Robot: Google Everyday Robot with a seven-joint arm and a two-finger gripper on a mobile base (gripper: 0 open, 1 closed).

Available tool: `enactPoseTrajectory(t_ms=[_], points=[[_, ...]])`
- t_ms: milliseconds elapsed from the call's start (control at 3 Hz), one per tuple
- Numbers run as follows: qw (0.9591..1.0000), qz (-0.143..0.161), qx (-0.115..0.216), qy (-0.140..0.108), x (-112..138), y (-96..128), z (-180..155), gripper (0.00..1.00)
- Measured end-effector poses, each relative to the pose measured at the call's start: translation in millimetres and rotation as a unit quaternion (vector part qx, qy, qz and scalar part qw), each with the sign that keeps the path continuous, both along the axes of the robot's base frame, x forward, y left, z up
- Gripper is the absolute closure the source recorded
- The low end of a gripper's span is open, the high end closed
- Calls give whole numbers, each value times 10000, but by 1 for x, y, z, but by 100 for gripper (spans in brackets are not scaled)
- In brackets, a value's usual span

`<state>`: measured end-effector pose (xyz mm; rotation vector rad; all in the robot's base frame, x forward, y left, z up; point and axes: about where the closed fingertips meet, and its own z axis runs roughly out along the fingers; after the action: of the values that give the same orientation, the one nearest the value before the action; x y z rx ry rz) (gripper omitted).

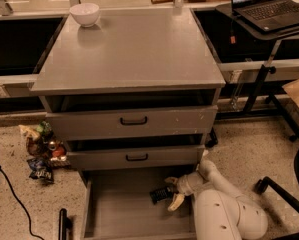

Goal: Pick rxbar blueberry from bottom drawer and place on counter

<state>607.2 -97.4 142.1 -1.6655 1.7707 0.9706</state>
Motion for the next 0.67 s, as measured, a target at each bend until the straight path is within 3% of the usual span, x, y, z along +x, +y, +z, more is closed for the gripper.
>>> enactPoseTrajectory(t_ms=[333, 667], points=[[10000, 0, 0, 0, 0, 0, 0, 27], [10000, 0, 0, 0, 0, 0, 0, 24]])
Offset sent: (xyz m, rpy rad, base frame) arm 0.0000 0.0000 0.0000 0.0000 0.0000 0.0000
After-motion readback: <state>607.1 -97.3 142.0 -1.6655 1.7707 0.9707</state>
